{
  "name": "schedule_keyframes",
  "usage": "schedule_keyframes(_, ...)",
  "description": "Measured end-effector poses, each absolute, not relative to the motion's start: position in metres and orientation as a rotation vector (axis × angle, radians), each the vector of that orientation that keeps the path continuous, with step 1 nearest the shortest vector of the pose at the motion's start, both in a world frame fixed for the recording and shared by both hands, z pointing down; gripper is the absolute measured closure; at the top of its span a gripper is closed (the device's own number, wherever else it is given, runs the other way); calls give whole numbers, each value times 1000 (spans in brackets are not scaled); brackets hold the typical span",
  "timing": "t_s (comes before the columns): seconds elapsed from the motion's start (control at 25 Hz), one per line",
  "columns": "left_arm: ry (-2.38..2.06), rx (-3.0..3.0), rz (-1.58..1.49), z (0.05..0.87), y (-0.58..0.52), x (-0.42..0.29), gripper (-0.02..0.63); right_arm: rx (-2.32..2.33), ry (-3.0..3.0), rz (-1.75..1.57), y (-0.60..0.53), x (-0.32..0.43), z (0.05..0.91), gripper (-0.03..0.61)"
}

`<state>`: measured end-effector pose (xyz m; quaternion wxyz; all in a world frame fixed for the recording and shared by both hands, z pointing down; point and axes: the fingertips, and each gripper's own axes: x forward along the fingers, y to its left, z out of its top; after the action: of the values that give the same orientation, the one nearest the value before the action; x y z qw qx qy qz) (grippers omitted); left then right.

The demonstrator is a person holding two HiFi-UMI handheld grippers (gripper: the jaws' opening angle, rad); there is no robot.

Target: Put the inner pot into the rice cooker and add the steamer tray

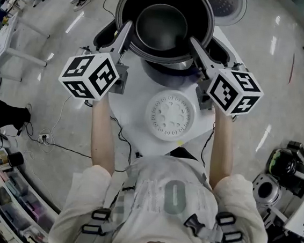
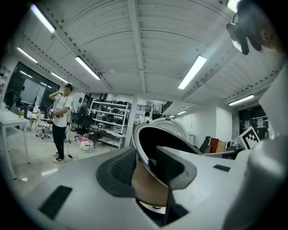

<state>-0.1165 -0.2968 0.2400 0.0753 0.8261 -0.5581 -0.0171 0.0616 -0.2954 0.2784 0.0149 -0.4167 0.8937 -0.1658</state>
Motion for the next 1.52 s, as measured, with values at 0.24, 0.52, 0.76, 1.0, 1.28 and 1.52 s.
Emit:
schedule_keyframes(0.24,-1630,2419,46,270,-312,-107,482,-1340,2788,-610,-302,72,302,374)
schedule_keyframes(0.52,-1584,2380,136,298,-323,-93,482,-1395,2777,-723,-306,86,329,374)
schedule_keyframes(0.76,-1562,2346,198,320,-329,-82,482,-1433,2786,-787,-307,97,346,374)
schedule_keyframes(1.0,-1562,2317,255,338,-337,-74,482,-1471,2815,-826,-312,105,364,368)
schedule_keyframes(1.28,-1592,2277,283,360,-338,-83,482,-1497,2846,-867,-314,97,386,368)
schedule_keyframes(1.52,-1601,2255,358,381,-341,-86,480,-1543,2879,-868,-317,95,403,360)
